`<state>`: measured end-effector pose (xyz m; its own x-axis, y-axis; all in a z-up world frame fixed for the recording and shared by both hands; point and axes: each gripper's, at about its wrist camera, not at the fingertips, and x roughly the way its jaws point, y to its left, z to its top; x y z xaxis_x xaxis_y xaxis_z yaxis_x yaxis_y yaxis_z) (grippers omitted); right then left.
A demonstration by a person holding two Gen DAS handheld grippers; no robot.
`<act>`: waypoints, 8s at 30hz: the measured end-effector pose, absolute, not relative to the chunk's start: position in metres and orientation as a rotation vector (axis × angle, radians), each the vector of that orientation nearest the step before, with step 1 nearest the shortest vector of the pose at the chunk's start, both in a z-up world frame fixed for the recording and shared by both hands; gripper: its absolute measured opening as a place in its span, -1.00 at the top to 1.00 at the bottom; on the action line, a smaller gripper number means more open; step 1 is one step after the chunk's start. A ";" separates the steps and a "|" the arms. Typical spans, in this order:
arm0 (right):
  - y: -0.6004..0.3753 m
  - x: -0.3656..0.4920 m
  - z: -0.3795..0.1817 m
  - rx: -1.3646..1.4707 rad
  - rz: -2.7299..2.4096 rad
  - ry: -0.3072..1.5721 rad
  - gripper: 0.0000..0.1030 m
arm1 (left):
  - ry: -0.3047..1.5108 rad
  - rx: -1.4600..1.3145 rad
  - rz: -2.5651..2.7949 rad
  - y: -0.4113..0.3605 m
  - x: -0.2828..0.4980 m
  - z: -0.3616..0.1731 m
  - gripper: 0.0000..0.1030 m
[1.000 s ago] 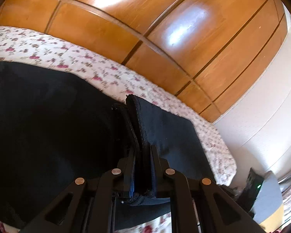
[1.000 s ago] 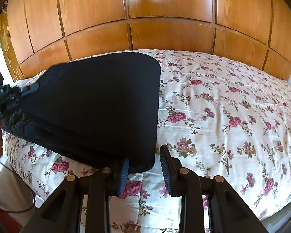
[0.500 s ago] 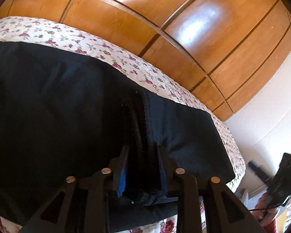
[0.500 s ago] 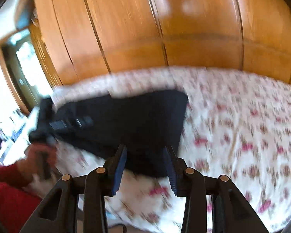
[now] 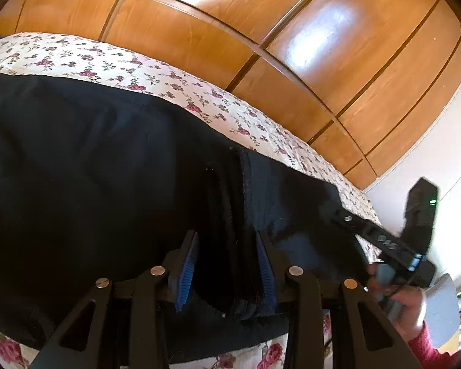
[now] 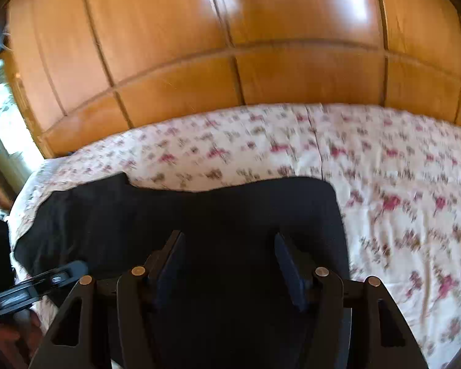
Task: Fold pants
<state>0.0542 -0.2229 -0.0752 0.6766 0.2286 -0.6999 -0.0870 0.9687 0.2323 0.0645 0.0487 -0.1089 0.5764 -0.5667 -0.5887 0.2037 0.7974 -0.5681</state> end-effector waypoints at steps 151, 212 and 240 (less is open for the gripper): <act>-0.246 0.054 -0.074 0.583 0.434 0.880 -0.34 | 0.599 0.050 -0.733 -0.101 -0.023 -0.075 0.31; -0.217 0.046 0.009 0.358 0.543 0.733 0.70 | 0.714 -0.153 -0.236 0.023 0.024 -0.047 -0.26; -0.293 0.032 -0.068 0.407 0.296 0.866 0.40 | 0.701 0.028 -0.385 -0.011 0.001 -0.067 -0.31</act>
<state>0.0315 -0.2931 -0.0677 0.6153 0.4106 -0.6730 -0.0869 0.8838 0.4597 0.0012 -0.0114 -0.0672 0.6965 -0.3361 -0.6340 0.3549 0.9292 -0.1027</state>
